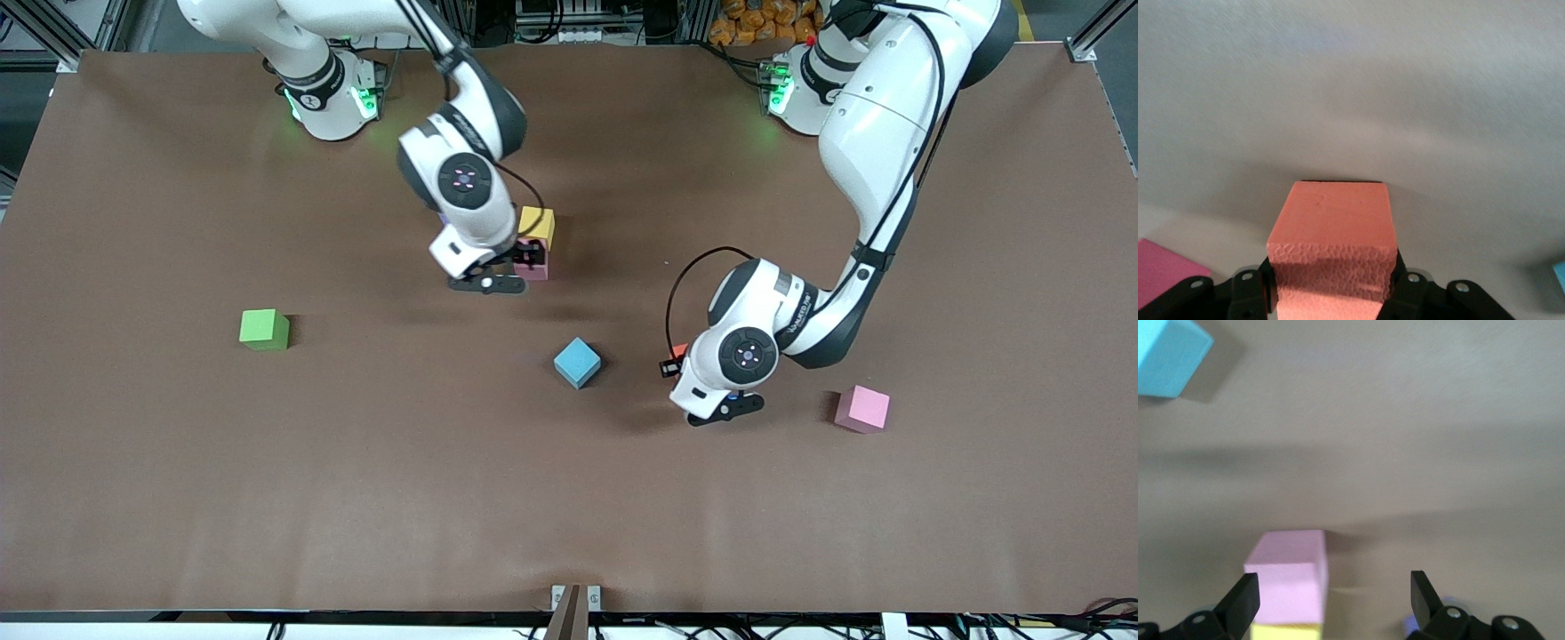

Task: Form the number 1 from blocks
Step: 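Move the orange block with the left gripper while the right gripper grasps green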

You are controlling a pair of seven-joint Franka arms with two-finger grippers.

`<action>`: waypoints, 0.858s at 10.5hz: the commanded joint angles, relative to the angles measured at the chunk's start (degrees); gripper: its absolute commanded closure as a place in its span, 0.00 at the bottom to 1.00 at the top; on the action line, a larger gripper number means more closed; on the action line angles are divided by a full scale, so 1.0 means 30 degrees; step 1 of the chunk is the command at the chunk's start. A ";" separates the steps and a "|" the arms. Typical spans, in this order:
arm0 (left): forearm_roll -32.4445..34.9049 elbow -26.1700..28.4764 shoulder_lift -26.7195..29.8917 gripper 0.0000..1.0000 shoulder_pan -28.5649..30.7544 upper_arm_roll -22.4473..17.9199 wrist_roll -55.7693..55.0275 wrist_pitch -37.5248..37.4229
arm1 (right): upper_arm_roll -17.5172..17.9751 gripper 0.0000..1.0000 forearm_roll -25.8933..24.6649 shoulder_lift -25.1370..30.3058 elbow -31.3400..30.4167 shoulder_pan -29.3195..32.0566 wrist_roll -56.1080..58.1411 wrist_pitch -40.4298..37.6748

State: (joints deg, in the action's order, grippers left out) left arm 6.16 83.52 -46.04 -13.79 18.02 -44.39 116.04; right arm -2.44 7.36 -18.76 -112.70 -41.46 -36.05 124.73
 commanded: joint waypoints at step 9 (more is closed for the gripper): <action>0.0176 0.4858 0.3805 1.00 -0.3102 0.5709 -0.6122 -0.0593 | 0.0110 0.00 -0.0606 0.1542 0.0094 1.2025 1.3658 -0.2612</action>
State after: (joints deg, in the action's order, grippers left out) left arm 6.16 97.16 -35.70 -21.37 33.75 -61.13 115.11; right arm -3.14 6.37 -11.89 -114.04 -9.29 3.88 116.53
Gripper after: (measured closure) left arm 0.392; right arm 0.000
